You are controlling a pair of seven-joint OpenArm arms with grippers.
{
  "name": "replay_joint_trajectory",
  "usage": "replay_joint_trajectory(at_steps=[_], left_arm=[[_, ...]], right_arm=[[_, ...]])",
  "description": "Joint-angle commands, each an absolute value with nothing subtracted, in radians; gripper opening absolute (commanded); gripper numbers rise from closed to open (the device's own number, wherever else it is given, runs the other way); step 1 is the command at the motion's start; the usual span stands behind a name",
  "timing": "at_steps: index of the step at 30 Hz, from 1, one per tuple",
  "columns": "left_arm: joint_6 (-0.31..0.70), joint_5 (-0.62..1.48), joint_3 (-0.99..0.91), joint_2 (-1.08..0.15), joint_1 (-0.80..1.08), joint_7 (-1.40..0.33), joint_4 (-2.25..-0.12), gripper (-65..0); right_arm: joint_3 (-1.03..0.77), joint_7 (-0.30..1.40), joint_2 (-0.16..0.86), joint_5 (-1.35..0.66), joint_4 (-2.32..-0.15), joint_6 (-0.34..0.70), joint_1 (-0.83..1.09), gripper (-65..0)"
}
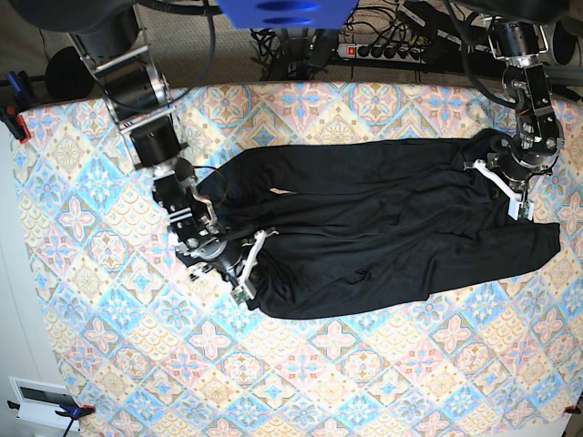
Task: Layout the t-shirt on the table in an organized manner, then fold the t-shirt properly
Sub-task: 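Grasp the shirt edge with the right gripper and drag it toward the left gripper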
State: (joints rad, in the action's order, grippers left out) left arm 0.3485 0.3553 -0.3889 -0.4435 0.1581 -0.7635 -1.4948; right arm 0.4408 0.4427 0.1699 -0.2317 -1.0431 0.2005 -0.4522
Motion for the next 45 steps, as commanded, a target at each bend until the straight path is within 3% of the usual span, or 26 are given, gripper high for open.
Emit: replay_joint_trajectory(at_steps=[1, 19, 27, 32, 40, 45], left_arm=[[0.351, 0.363, -0.397, -0.461, 0.143, -0.746, -1.511, -65.0], [0.352, 0.361, -0.467, -0.466, 0.142, -0.746, -1.511, -65.0], [0.352, 0.361, -0.466, -0.463, 0.142, -0.746, -1.511, -65.0], [0.352, 0.360, -0.461, -0.461, 0.142, -0.746, -1.511, -65.0], [0.352, 0.360, -0.460, -0.461, 0.145, -0.746, -1.511, -65.0], [0.352, 0.360, -0.460, -0.461, 0.148, -0.746, -1.511, -65.0]], right_arm=[[0.430, 0.426, 0.177, -0.240, -1.127, 0.206, -0.467, -65.0], [0.255, 0.584, 0.231, -0.240, -1.716, 0.237, -0.033, -65.0], [0.222, 0.593, 0.231, -0.240, -1.831, 0.239, 0.173, -65.0], [0.220, 0.638, 0.231, -0.240, -1.833, 0.239, 0.183, -64.9], [0.166, 0.680, 0.231, -0.239, -1.834, 0.236, 0.183, -47.1], [0.162, 0.682, 0.231, -0.239, -1.845, 0.236, 0.150, -46.0]])
